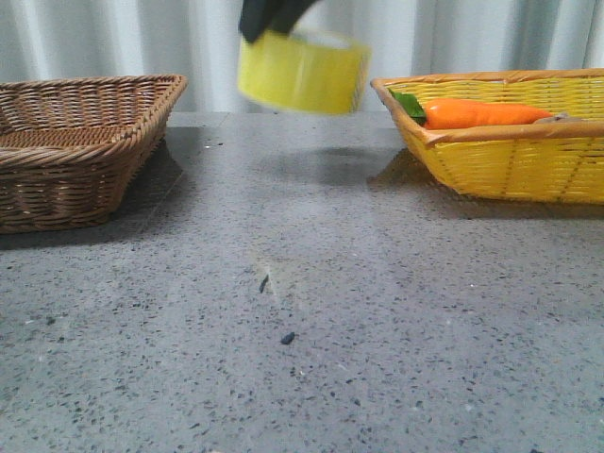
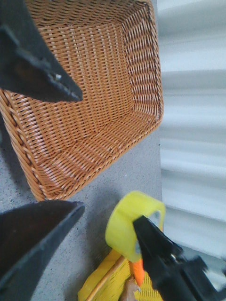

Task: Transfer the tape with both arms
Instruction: 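Lift the tape roll with the right gripper and set it on the table between baskets, then open the right gripper and withdraw it upward from the tape roll, then lower the left gripper over the tape roll and grasp its rim, then lift the tape roll with the left gripper and lower it into the brown basket, then release the tape roll and raise the left gripper out of the basket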

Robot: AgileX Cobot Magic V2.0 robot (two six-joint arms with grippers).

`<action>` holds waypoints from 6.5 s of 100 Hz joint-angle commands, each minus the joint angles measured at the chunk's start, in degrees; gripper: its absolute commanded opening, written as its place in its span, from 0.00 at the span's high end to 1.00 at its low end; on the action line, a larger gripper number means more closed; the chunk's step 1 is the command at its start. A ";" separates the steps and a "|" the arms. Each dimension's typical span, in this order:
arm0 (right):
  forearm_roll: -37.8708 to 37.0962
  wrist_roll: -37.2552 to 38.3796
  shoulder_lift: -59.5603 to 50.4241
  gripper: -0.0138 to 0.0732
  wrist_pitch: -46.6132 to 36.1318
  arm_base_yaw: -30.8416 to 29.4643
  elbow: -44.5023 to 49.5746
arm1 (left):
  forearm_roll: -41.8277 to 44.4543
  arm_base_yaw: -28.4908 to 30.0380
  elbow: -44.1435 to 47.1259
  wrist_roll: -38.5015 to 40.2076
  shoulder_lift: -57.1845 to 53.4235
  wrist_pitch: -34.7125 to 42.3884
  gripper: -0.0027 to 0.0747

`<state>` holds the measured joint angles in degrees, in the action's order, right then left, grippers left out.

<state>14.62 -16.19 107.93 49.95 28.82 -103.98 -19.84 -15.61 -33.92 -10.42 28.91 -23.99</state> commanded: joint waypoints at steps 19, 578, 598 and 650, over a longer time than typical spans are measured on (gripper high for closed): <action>0.18 -0.56 0.36 0.84 -4.04 0.14 -2.14 | -0.59 -0.46 -2.07 0.05 0.89 2.19 0.43; -8.93 0.97 -103.38 0.89 -8.84 0.14 64.66 | 11.80 -7.47 -20.57 11.21 4.86 -6.63 0.70; -8.93 0.97 -103.38 0.89 -8.78 0.14 64.66 | 11.80 -7.47 -5.05 11.21 -11.95 1.28 0.78; -8.93 0.97 -103.38 0.89 -8.78 0.14 64.66 | 8.74 -7.47 -0.87 11.21 -16.54 -5.18 0.99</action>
<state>6.26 -15.15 3.84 45.44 29.06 -38.22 -9.40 -22.59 -33.42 0.40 11.65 -33.30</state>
